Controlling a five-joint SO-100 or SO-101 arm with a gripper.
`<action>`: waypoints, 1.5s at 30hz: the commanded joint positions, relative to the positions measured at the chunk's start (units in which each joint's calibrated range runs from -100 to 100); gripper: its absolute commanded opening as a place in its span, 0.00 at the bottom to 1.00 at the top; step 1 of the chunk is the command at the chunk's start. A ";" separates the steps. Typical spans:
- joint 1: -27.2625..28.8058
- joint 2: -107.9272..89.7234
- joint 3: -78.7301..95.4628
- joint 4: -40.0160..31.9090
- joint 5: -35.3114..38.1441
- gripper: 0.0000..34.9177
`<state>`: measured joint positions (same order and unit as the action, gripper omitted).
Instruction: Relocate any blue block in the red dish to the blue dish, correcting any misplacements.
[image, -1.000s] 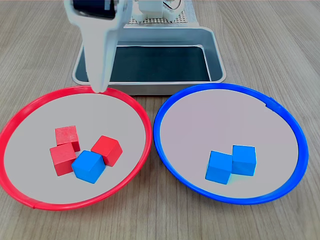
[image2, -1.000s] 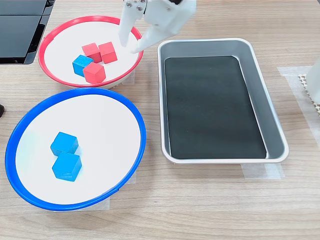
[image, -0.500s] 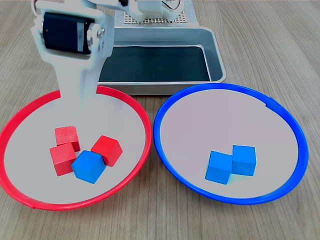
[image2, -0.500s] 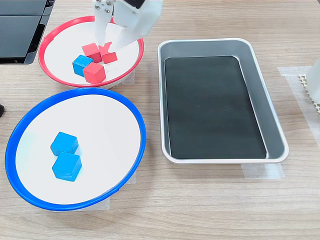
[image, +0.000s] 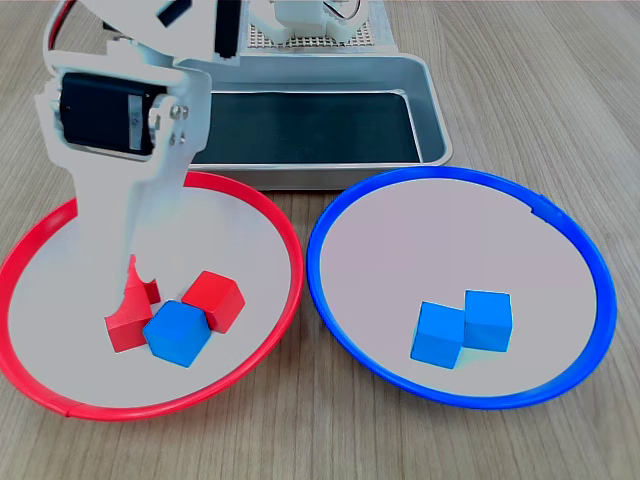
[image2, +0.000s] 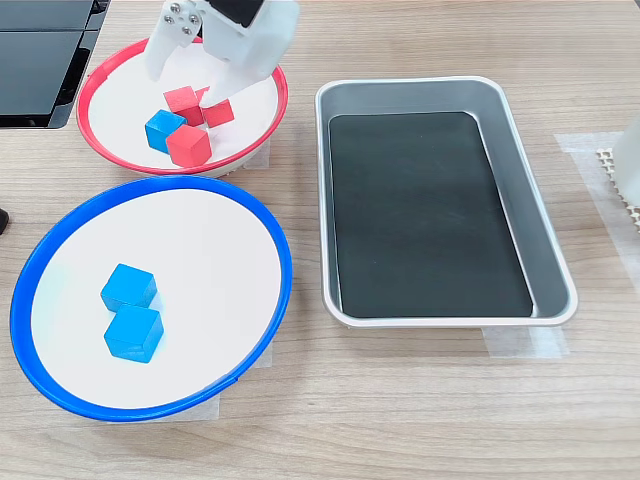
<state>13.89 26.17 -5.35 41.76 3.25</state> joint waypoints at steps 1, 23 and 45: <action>-1.05 -0.29 -1.70 1.20 -0.39 0.45; -3.12 4.15 -7.53 1.86 -1.32 0.45; -3.40 8.41 -10.90 -0.86 -1.22 0.36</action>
<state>11.06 34.87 -13.70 41.84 1.98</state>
